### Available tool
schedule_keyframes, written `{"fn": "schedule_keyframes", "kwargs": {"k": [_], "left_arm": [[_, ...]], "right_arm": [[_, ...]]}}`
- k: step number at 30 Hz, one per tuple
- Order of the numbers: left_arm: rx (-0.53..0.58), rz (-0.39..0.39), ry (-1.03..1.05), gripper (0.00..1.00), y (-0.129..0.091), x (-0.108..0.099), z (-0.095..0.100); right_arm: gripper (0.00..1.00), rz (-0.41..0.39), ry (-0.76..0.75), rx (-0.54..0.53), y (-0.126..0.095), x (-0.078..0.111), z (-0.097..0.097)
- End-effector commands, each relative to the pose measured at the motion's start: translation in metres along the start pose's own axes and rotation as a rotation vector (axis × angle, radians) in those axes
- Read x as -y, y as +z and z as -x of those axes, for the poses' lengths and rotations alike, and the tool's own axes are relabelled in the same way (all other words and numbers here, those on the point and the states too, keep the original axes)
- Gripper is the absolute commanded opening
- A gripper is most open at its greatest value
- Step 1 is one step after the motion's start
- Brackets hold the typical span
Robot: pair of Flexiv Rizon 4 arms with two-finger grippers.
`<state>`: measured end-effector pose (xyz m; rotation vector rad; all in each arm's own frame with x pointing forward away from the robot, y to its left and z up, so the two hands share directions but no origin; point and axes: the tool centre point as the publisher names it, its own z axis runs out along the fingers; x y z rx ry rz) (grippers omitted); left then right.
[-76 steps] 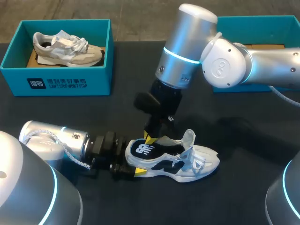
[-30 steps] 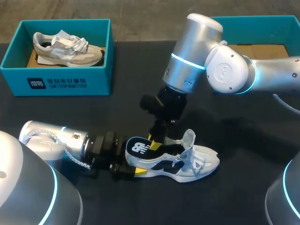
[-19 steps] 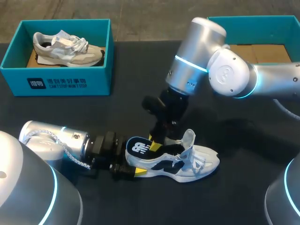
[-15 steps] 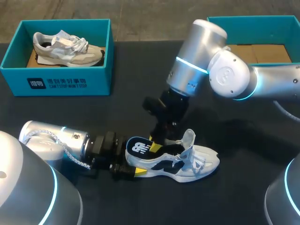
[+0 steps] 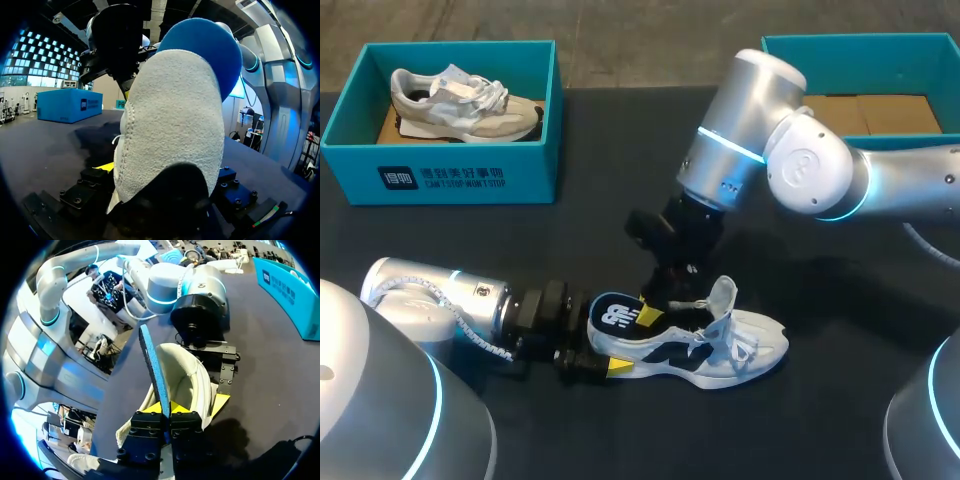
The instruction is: Take the shoe out of the shoebox, open the shoe tongue, remove and reinsert the insole, then place the shoe into the shoebox
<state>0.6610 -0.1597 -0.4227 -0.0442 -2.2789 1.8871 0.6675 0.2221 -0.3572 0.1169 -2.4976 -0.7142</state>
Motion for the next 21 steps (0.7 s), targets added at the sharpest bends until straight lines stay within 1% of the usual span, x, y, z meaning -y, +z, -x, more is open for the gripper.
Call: {"fn": "schedule_keyframes", "kwargs": {"k": [1,6,11,18,21], "left_arm": [[0.003,0.001,-0.001,0.0,0.0,-0.003,0.001],[0.003,0.001,-0.001,0.0,0.0,-0.003,0.001],[0.003,0.001,-0.001,0.0,0.0,-0.003,0.001],[0.003,0.001,-0.001,0.0,0.0,-0.003,0.001],[0.003,0.001,-0.001,0.0,0.0,-0.003,0.001]], "right_arm": [[0.0,0.001,-0.009,0.003,0.001,-0.003,-0.001],[0.0,-0.002,-0.039,0.026,-0.008,-0.011,-0.006],[0.0,-0.005,-0.101,0.055,-0.02,-0.025,-0.011],[0.0,-0.007,-0.146,0.086,-0.035,-0.039,-0.012],[0.0,0.007,-0.184,0.097,-0.041,-0.045,-0.011]]}}
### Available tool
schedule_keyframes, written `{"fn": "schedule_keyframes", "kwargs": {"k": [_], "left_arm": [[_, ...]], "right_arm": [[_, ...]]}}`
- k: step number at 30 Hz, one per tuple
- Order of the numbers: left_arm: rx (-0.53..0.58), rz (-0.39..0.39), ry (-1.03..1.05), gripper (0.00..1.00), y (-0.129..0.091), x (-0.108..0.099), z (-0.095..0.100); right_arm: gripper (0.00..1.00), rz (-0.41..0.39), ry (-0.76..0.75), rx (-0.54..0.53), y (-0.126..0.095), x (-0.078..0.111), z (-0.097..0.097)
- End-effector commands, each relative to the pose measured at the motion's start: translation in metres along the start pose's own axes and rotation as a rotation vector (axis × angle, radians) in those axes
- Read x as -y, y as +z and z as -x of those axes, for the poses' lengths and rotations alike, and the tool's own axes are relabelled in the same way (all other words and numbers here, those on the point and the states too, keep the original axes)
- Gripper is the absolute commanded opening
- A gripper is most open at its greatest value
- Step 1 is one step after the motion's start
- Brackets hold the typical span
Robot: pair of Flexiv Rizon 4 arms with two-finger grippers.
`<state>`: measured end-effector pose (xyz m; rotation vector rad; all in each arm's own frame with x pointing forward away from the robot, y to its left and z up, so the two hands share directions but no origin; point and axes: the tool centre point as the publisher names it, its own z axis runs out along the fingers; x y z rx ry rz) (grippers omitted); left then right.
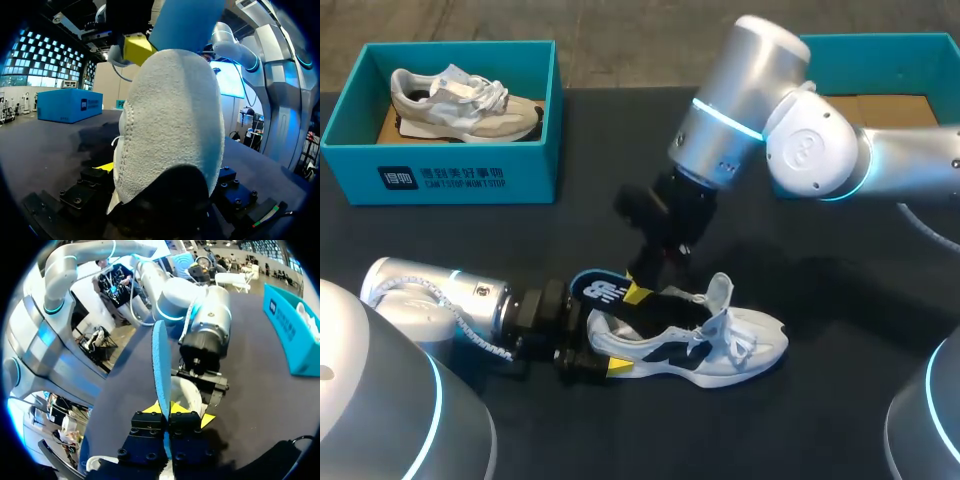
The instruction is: Take the shoe out of the shoebox, open the shoe tongue, remove and reinsert the insole, then place the shoe into the shoebox
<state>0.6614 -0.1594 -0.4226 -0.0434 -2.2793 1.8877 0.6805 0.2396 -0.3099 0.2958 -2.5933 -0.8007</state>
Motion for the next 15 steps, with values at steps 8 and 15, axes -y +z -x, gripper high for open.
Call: {"fn": "schedule_keyframes", "kwargs": {"k": [8,15], "left_arm": [[0.002,0.001,-0.001,0.0,0.0003,-0.0027,0.0007],[0.002,0.001,-0.001,0.0,0.0003,-0.0027,0.0007]], "right_arm": [[0.0,0.021,-0.057,0.043,-0.0154,-0.0138,-0.0002],[0.0,0.021,-0.057,0.043,-0.0154,-0.0138,-0.0002]]}}
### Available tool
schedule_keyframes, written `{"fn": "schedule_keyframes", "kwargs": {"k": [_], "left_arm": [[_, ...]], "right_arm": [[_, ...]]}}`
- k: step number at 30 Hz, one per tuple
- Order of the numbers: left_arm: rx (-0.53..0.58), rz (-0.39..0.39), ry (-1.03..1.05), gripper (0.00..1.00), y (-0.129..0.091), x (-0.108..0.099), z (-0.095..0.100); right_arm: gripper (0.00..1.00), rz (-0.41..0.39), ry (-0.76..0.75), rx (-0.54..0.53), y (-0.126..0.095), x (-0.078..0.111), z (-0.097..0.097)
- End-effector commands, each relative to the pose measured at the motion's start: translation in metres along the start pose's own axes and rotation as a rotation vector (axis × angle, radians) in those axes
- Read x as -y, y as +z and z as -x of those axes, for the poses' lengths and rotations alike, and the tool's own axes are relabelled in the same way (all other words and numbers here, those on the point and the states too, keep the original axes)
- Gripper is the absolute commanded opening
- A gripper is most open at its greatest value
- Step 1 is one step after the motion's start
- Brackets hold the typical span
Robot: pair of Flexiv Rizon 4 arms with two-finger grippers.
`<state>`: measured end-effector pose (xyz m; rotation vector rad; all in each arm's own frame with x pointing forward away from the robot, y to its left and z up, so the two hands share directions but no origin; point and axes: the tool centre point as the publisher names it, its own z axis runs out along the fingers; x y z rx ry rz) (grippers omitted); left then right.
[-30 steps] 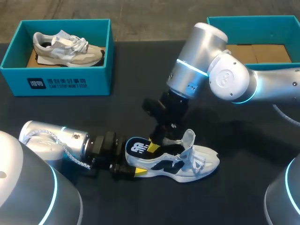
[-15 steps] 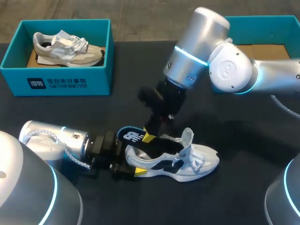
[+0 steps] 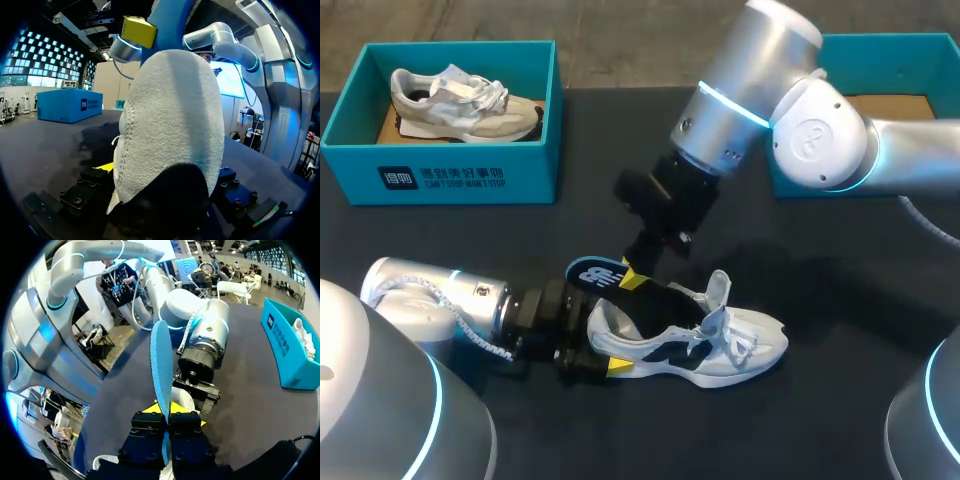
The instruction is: Take the shoe out of the shoebox, open the shoe tongue, remove and reinsert the insole, then place the shoe into the shoebox
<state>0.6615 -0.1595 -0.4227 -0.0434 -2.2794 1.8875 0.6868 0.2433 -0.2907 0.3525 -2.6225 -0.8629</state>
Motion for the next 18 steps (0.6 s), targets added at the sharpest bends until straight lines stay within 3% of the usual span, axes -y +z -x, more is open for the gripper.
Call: {"fn": "schedule_keyframes", "kwargs": {"k": [1,3,9,14,18], "left_arm": [[0.002,0.001,-0.001,0.0,0.0,-0.003,0.001],[0.002,0.001,-0.001,0.0,0.0,-0.003,0.001],[0.002,0.001,-0.001,0.0,0.0,-0.003,0.001],[0.002,0.001,-0.001,0.0,0.0,-0.003,0.001],[0.002,0.001,-0.001,0.0,0.0,-0.003,0.001]], "right_arm": [[0.0,0.0,0.0,0.003,0.0,0.0,-0.001],[0.0,0.0,0.0,0.003,0.0,0.0,-0.001],[0.0,0.126,0.012,0.032,0.01,-0.016,0.006],[0.0,0.212,0.005,0.103,-0.006,-0.028,0.005],[0.0,0.238,-0.002,0.135,-0.023,-0.04,0.001]]}}
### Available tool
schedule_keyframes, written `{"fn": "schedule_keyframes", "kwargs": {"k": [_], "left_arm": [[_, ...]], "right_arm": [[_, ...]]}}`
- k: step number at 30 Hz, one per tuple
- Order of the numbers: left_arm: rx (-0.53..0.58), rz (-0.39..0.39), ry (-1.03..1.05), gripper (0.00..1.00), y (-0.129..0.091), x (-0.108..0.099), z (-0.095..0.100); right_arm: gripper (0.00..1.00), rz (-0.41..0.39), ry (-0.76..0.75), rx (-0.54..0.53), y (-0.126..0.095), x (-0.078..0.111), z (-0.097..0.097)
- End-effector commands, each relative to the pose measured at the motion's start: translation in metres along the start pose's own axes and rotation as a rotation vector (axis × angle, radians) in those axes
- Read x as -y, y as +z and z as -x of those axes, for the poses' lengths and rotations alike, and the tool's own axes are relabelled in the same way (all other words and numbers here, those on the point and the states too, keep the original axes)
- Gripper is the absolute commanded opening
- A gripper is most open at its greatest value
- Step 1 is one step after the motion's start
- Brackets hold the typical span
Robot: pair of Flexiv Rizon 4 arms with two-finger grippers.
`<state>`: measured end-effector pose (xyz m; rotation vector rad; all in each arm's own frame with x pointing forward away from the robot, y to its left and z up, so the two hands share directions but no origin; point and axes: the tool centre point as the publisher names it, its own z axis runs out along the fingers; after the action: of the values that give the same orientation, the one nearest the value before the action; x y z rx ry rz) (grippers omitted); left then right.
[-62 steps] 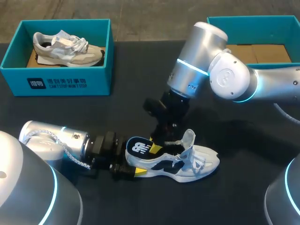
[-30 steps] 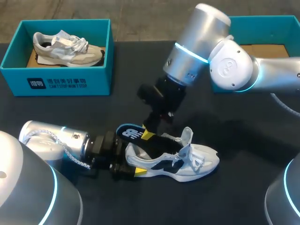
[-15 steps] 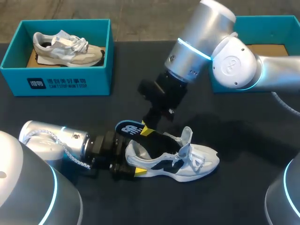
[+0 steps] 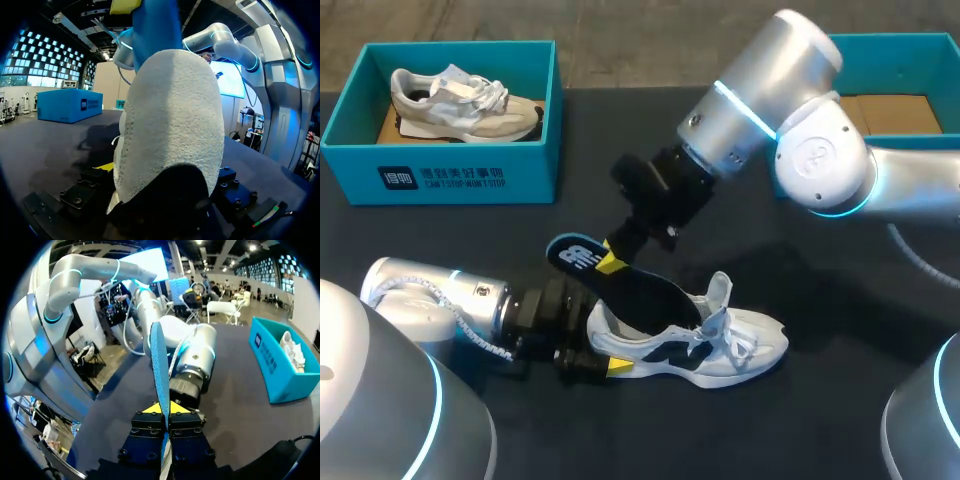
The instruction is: Take the shoe out of the shoebox, open the shoe tongue, remove and reinsert the insole, then place the shoe into the shoebox
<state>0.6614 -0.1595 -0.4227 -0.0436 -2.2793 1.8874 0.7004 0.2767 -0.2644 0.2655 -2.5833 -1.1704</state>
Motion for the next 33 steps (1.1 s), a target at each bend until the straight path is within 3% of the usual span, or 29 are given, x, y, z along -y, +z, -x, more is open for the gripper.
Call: {"fn": "schedule_keyframes", "kwargs": {"k": [1,8,12,16,17,31,33], "left_arm": [[0.002,0.001,-0.001,0.0,0.0,-0.003,0.001],[0.002,0.001,-0.001,0.0,0.0,-0.003,0.001],[0.002,0.001,-0.001,0.0,0.0,-0.003,0.001],[0.002,0.001,-0.001,0.0,0.0,-0.003,0.001],[0.002,0.001,-0.001,0.0,0.0,-0.003,0.001],[0.002,0.001,-0.001,0.0,0.0,-0.003,0.001],[0.002,0.001,-0.001,0.0,0.0,-0.003,0.001]], "right_arm": [[0.0,0.032,0.001,0.049,-0.02,-0.007,-0.014],[0.0,0.082,0.04,0.076,-0.046,-0.023,-0.013],[0.0,0.143,0.045,0.077,-0.061,-0.028,-0.011],[0.0,0.257,0.018,0.076,-0.088,-0.037,-0.007],[0.0,0.245,-0.001,0.087,-0.095,-0.041,-0.007],[0.0,0.245,-0.001,0.087,-0.095,-0.041,-0.007],[0.0,0.273,-0.021,0.103,-0.099,-0.05,-0.008]]}}
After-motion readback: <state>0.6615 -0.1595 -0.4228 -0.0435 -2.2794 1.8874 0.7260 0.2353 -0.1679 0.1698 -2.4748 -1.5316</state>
